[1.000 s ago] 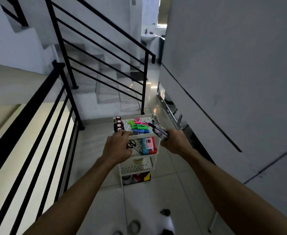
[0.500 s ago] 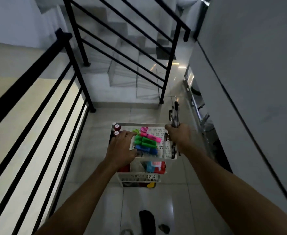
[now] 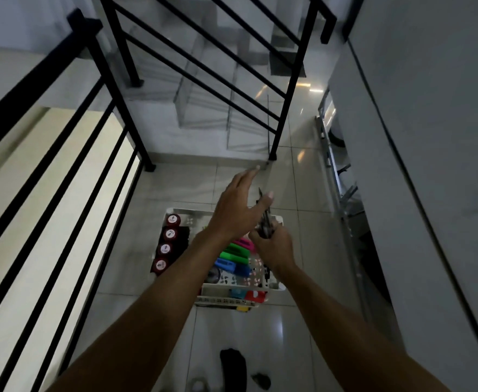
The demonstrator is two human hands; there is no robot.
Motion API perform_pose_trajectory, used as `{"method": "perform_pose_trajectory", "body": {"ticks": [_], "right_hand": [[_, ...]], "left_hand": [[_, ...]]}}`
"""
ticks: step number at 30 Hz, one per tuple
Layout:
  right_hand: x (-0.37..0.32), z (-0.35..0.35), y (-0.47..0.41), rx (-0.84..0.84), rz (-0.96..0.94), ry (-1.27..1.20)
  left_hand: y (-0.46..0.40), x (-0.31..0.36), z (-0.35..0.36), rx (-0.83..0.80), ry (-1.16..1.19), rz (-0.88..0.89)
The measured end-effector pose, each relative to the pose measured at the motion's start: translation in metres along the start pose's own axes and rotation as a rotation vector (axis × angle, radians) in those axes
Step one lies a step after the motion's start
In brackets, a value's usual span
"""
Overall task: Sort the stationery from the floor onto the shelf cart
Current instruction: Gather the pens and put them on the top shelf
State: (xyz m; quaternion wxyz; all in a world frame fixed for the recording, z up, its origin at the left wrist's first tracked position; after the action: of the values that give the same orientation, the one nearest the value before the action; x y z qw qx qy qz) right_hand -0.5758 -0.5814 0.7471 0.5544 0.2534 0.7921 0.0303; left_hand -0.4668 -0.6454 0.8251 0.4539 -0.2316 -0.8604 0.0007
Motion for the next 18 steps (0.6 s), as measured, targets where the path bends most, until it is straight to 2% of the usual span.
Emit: {"method": "perform_pose_trajectory", "body": {"ticks": [3, 8, 11, 15, 17, 18], "right_hand": [[-0.005, 0.001, 0.0, -0.015, -0.087, -0.03], [0.0, 0.005, -0.004, 0.119, -0.154, -0.159], [0.018, 0.014, -0.005, 0.233, -0.137, -0.141], [0.038, 0.019, -0.002, 0.298, -0.14, -0.089], [0.033, 0.018, 0.001, 0.3, -0.192, -0.151], [0.03, 0.017, -0.001, 0.316, -0.246, -0.169]], "left_hand": [[-0.013, 0.008, 0.009, -0.009, 0.061, 0.023], [-0.003, 0.004, 0.024, -0.036, 0.045, 0.098], [0.006, 0.002, 0.041, -0.162, 0.001, 0.112], [0.018, -0.006, 0.059, -0.279, 0.046, 0.006], [0.021, -0.007, 0.057, -0.234, 0.131, 0.004], [0.023, -0.006, 0.053, -0.158, 0.187, 0.03]]}}
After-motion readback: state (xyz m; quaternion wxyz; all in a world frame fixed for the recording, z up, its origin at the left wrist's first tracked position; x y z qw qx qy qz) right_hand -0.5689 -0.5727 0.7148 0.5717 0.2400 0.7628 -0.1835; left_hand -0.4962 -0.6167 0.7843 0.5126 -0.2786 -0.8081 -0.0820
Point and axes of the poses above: each hand's wrist, its own y-axis away from the middle knuckle, its own z-axis out of the palm, x = y × z, the point moved 1 cm from there along -y, towards the middle knuckle, and after that the axes turned 6 degrees about z, right-handed, at the moved point
